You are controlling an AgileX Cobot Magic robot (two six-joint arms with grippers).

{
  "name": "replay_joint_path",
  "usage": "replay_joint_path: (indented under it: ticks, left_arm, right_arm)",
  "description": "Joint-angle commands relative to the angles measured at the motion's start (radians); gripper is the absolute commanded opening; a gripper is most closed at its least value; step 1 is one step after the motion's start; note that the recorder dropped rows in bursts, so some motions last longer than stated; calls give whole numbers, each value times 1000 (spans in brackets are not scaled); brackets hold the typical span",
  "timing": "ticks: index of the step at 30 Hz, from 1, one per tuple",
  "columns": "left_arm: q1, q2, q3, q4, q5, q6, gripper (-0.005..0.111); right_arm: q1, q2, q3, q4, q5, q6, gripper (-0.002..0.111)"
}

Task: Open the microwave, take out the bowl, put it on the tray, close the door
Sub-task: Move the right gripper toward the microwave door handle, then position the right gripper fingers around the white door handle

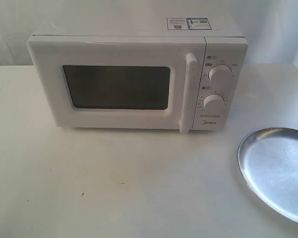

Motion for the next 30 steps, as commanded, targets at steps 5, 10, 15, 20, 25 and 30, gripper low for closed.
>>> replay_joint_path:
  ticks: [5, 10, 15, 20, 25, 30]
  left_arm:
    - [-4, -3, 2, -5, 0, -5, 0]
    - [-4, -3, 2, -5, 0, -5, 0]
    - [-4, -3, 2, -5, 0, -5, 0]
    - [-4, -3, 2, -5, 0, -5, 0]
    - [-4, -3, 2, -5, 0, -5, 0]
    - [-4, -3, 2, -5, 0, -5, 0]
  right_arm:
    - [-6, 26, -130, -58, -769, 447, 0]
    - [-6, 333, -478, -589, -530, 490, 0]
    - [-6, 793, -680, -1189, -562, 909, 0]
    - [-6, 1273, -755, -1513, -818, 1065, 0]
    - [-6, 1640, -767, -1485, -918, 822, 0]
    - [-6, 1857, -767, -1295, -900, 581, 2]
